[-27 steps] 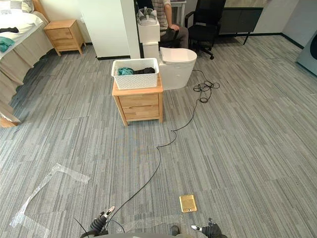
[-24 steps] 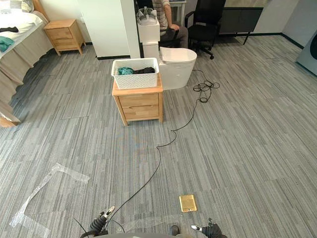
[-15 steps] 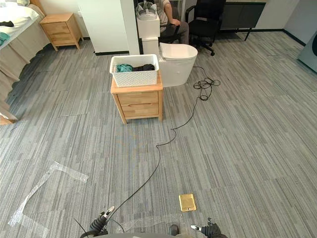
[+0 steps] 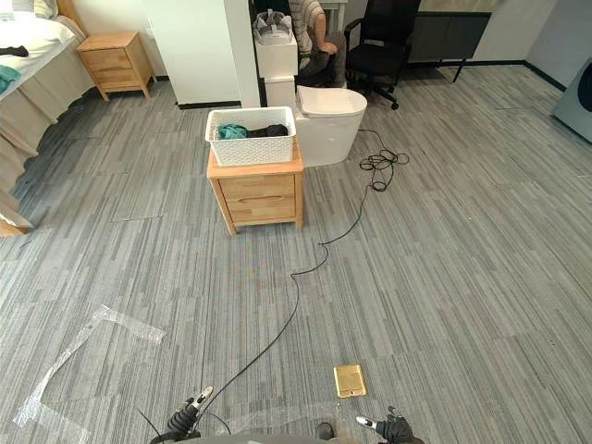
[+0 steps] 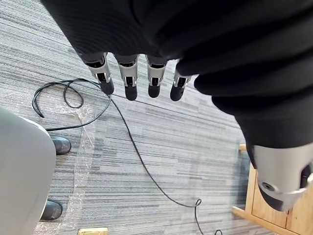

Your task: Pick up the laundry basket with both hands and put the clothes into the washing machine.

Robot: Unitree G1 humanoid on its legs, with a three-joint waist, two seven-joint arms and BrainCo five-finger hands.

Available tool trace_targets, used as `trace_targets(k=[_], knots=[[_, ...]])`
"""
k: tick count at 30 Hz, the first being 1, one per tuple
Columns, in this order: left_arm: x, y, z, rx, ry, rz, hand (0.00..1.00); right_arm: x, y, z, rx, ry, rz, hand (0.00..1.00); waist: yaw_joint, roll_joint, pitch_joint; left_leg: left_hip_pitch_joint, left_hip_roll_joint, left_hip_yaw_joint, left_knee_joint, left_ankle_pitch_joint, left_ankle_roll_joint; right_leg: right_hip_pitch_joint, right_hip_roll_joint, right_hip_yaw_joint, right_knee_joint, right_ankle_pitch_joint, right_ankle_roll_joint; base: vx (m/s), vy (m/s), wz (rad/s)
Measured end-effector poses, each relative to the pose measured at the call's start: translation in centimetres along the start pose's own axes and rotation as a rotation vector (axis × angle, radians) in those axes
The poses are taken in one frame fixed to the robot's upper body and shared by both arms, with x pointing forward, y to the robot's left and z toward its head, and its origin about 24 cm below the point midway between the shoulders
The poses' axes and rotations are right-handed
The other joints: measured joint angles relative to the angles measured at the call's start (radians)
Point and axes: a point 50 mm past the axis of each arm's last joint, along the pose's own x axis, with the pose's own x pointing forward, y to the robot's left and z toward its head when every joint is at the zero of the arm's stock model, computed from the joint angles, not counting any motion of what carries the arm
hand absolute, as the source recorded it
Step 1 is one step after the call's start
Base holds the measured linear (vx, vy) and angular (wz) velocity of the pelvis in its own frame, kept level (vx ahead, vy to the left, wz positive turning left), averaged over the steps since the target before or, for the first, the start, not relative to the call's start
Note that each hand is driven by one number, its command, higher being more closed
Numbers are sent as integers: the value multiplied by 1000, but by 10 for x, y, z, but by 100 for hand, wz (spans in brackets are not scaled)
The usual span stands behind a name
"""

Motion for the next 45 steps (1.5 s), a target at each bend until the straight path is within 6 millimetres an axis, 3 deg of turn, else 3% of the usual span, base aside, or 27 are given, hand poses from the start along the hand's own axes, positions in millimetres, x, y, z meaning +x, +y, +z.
trace_targets(k=[5,7,8,9,10,11,14,16,18,20,21,22,23,25,26,28,29,30,31,33,36,38,40,41,42,43,45], knots=[[1,-6,8,-8,-36,-13,0,4,6,19,10,-46,15,0,7,31,31,-152,31,-6,272,-134,29,-47,8,-7,55,-12,6,-73,40,0],[1,-8,12,30,-52,-25,0,4,10,20,1,-53,15,0,7,35,42,-154,9,-40,287,-160,52,-70,-22,-56,166,-87,37,-56,130,54],[1,-10,14,65,-67,-38,0,4,8,23,-5,-64,4,0,4,27,52,-138,-8,-55,288,-169,67,-129,-56,-77,337,-146,70,-10,120,53],[1,-9,15,80,-71,-41,0,4,10,24,-6,-71,5,0,10,30,64,-128,-14,-55,286,-170,68,-177,-76,-87,456,-165,58,34,154,32],[2,-5,21,94,-90,-36,0,4,17,29,4,-98,22,0,22,16,85,-88,-28,-48,276,-166,68,-278,-117,-99,687,-192,29,90,134,5],[2,0,23,108,-96,-26,0,5,23,33,14,-108,40,0,26,-7,100,-47,-42,-42,251,-164,72,-324,-149,-112,809,-215,38,78,117,0],[3,7,25,152,-95,-15,0,5,25,33,65,-113,47,0,10,-17,104,30,-42,-62,171,-164,73,-377,-134,-162,716,-230,45,186,63,-4],[4,5,25,155,-90,-18,0,5,26,40,106,-129,57,0,-10,-9,123,58,-25,-70,129,-164,73,-394,-85,-164,518,-194,31,373,6,4],[5,-3,30,150,-101,-36,0,6,23,43,152,-140,46,0,-28,-10,146,101,-20,-99,80,-163,71,-392,-54,-176,280,-77,32,420,-51,35],[9,-11,43,160,-133,-55,0,6,14,41,205,-131,14,0,-33,-32,178,179,-23,-150,50,-191,25,-395,-58,-184,164,1,31,561,-145,79],[9,-12,43,165,-133,-57,0,5,12,37,212,-121,6,0,-35,-35,179,197,-17,-168,50,-207,6,-397,-58,-171,172,8,16,542,-189,97],[9,-15,44,174,-135,-65,0,5,7,34,231,-110,-11,0,-44,-22,176,219,17,-199,66,-234,-13,-400,-45,-156,246,77,-61,667,-245,93],[9,-17,44,179,-134,-69,0,5,7,33,244,-107,-13,0,-54,-19,170,210,41,-220,106,-235,-18,-412,-38,-165,307,85,-86,668,-270,86],[8,-23,39,159,-119,-78,0,5,3,35,268,-115,-29,0,-49,20,167,149,87,-214,272,-219,-47,-401,-4,-196,363,23,-142,652,-300,32],[7,-23,35,113,-105,-64,0,5,1,39,268,-132,-31,0,-53,36,168,68,108,-201,487,-174,-106,-359,20,-211,363,-22,-152,648,-301,7],[7,-17,34,49,-100,-33,0,4,8,44,206,-149,-10,0,-28,52,171,-115,179,-178,973,4,-157,-209,96,-193,306,-75,-189,809,-342,-27],[7,-16,35,38,-102,-25,0,4,13,45,182,-153,5,0,-18,51,172,-157,201,-159,1071,-3,-148,-165,116,-178,287,-87,-200,797,-328,-66],[8,-10,42,29,-125,-7,0,4,24,49,131,-163,35,0,10,27,172,-266,238,-97,1217,-56,-68,-45,133,-134,232,-119,-210,644,-270,-70],[8,-9,46,31,-141,-4,0,4,29,48,73,-155,45,0,30,8,161,-344,248,-37,1182,-77,-39,27,125,-106,187,-121,-196,620,-253,-71],[7,-9,50,25,-162,-2,0,5,32,49,17,-150,50,0,55,-4,159,-414,255,26,1045,-85,-29,99,106,-93,146,-133,-175,498,-132,-56],[7,-9,50,29,-168,-2,0,6,33,52,-28,-153,49,0,49,-3,158,-439,206,52,702,-78,-37,180,73,-74,124,-168,-114,522,20,-31],[7,-10,49,32,-161,-1,0,5,31,45,-65,-140,49,0,51,-1,157,-410,115,-18,297,2,-43,232,56,-64,123,-206,-55,542,154,-17],[7,-7,44,33,-147,12,0,4,26,37,-67,-121,37,0,55,9,151,-395,87,-60,136,99,-37,279,60,-41,125,-245,-6,512,216,-21],[6,-5,40,35,-136,18,0,3,21,30,-68,-103,27,0,55,22,138,-386,82,-73,133,204,-5,296,61,-23,136,-272,6,622,285,-20],[8,1,44,52,-140,33,0,3,27,24,-63,-77,42,0,49,-27,127,-403,47,-60,181,240,22,299,20,-14,159,-295,25,525,234,-14],[8,4,45,61,-138,37,0,3,29,22,-62,-71,47,0,51,-39,117,-407,38,-56,192,225,28,282,4,-8,186,-293,26,517,217,-5],[9,8,49,66,-144,47,0,3,26,15,-39,-44,45,0,52,-57,108,-437,3,-24,322,98,62,192,-52,24,401,-290,29,518,217,-10]])
